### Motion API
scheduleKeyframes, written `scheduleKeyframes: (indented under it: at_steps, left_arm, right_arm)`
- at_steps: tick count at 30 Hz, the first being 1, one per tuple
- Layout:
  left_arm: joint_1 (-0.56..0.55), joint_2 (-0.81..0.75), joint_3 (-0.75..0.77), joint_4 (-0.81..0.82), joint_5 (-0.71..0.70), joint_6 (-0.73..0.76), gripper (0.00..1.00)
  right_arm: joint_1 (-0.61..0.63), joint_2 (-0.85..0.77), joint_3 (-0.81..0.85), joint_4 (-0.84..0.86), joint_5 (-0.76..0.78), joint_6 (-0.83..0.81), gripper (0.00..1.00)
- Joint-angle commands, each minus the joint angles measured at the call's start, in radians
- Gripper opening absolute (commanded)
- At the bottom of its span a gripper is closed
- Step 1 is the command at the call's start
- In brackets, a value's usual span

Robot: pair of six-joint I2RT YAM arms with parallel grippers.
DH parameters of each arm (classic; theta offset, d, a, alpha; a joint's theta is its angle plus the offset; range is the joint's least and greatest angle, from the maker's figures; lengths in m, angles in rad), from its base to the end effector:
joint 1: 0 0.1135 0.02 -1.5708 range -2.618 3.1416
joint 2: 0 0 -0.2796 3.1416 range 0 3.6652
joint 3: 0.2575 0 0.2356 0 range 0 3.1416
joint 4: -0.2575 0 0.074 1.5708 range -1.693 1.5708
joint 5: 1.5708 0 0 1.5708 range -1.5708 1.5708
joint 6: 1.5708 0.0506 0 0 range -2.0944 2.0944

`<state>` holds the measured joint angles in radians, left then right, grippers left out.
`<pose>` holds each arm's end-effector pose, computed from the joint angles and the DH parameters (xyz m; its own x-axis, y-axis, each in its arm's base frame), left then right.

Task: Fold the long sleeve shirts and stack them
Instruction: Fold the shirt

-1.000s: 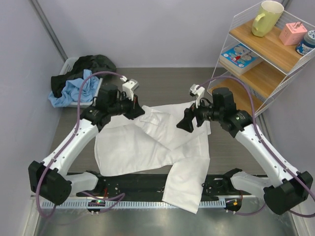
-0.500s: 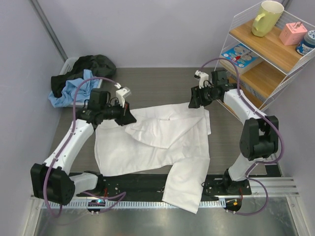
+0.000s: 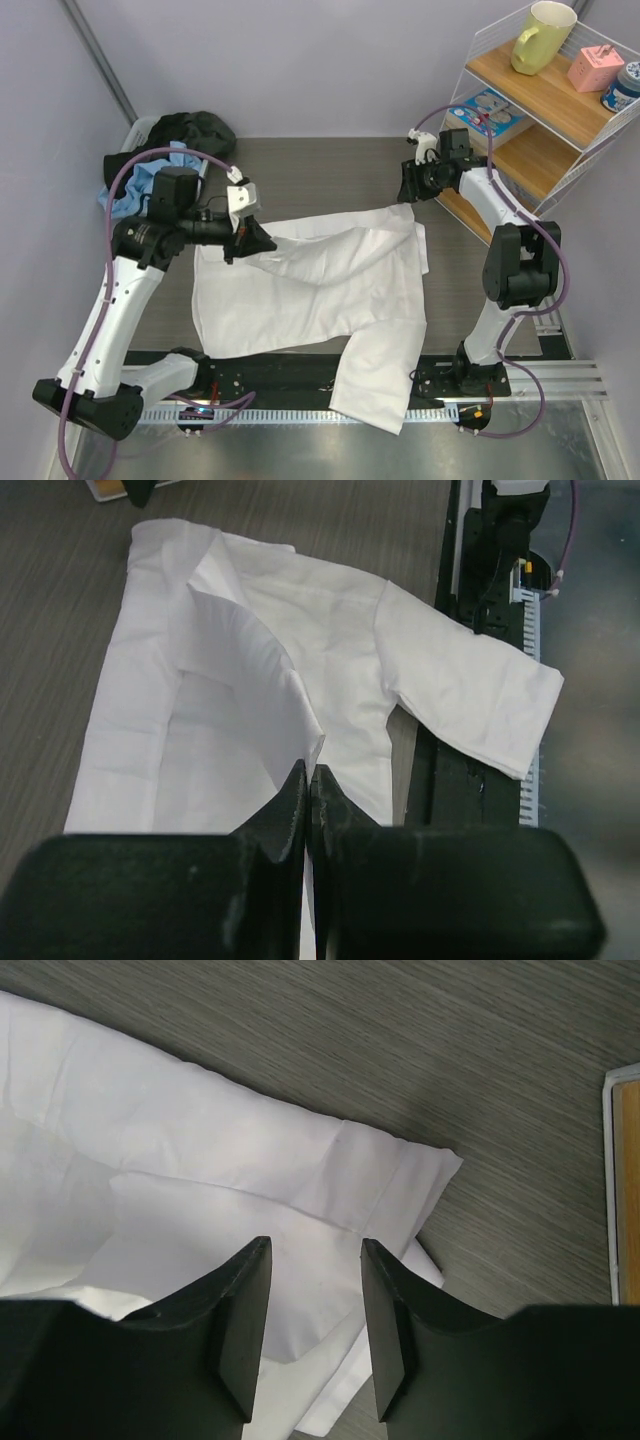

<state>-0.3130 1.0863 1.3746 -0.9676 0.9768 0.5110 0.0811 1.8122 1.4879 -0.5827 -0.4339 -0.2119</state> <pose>0.1495 -0.0925 0.4189 -0.1371 0.3321 -0.9332 0.9777 0.1967 -0.0736 0.3928 0.0533 0.2748 -0.6978 -0.2482 -0.6720 -0.4894 0.8502 0.1942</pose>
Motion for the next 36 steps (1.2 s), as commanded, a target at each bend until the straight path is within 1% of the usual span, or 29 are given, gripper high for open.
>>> scheduleKeyframes:
  at_steps: [1, 3, 6, 7, 8, 11, 16, 20, 22, 26, 28, 29, 31, 32, 33, 36]
  left_arm:
    - [0.024, 0.004, -0.026, 0.053, -0.097, -0.064, 0.0]
    - [0.07, 0.001, -0.045, 0.136, -0.13, -0.145, 0.0]
    - [0.12, 0.004, -0.091, 0.197, -0.22, -0.205, 0.0]
    - [0.124, 0.009, -0.115, 0.229, -0.262, -0.216, 0.0]
    - [0.13, 0.018, -0.127, 0.242, -0.332, -0.221, 0.0]
    - [0.184, 0.047, -0.19, 0.293, -0.412, -0.241, 0.0]
    - [0.224, 0.107, -0.278, 0.359, -0.444, -0.207, 0.0]
    - [0.271, 0.155, -0.365, 0.466, -0.478, -0.2, 0.0]
    - [0.285, 0.196, -0.373, 0.472, -0.495, -0.183, 0.0]
    - [0.308, 0.264, -0.39, 0.452, -0.561, -0.102, 0.0]
    - [0.308, 0.312, -0.373, 0.402, -0.601, -0.057, 0.08]
    - [0.337, 0.326, -0.361, 0.383, -0.601, -0.013, 0.24]
    - [0.341, 0.343, -0.327, 0.337, -0.557, 0.058, 0.42]
    - [0.341, 0.353, -0.318, 0.337, -0.544, 0.088, 0.57]
    - [0.341, 0.356, -0.309, 0.34, -0.532, 0.124, 0.61]
    - [0.333, 0.421, -0.246, 0.349, -0.514, 0.152, 0.65]
  right_arm:
    - [0.013, 0.021, 0.037, -0.003, -0.052, -0.04, 0.43]
    - [0.014, 0.024, 0.02, -0.014, -0.054, -0.058, 0.41]
    - [0.016, 0.032, -0.003, -0.023, -0.042, -0.087, 0.4]
    - [0.016, 0.033, -0.005, -0.028, -0.036, -0.093, 0.4]
    - [0.014, 0.038, -0.006, -0.032, -0.029, -0.102, 0.4]
    - [0.014, 0.029, -0.006, -0.055, -0.014, -0.127, 0.39]
    - [0.009, -0.004, -0.003, -0.068, 0.009, -0.141, 0.4]
    - [0.002, -0.016, 0.012, -0.089, 0.021, -0.159, 0.4]
    - [-0.003, -0.017, 0.017, -0.104, 0.024, -0.173, 0.4]
    - [-0.014, -0.008, 0.029, -0.118, 0.064, -0.195, 0.41]
    - [-0.029, 0.005, 0.043, -0.12, 0.073, -0.204, 0.41]
    - [-0.035, 0.013, 0.051, -0.12, 0.073, -0.204, 0.42]
    - [-0.047, 0.032, 0.084, -0.124, 0.069, -0.208, 0.42]
    - [-0.047, 0.053, 0.097, -0.127, 0.067, -0.213, 0.42]
    - [-0.05, 0.062, 0.109, -0.131, 0.064, -0.216, 0.42]
    - [-0.05, 0.105, 0.15, -0.143, 0.063, -0.237, 0.42]
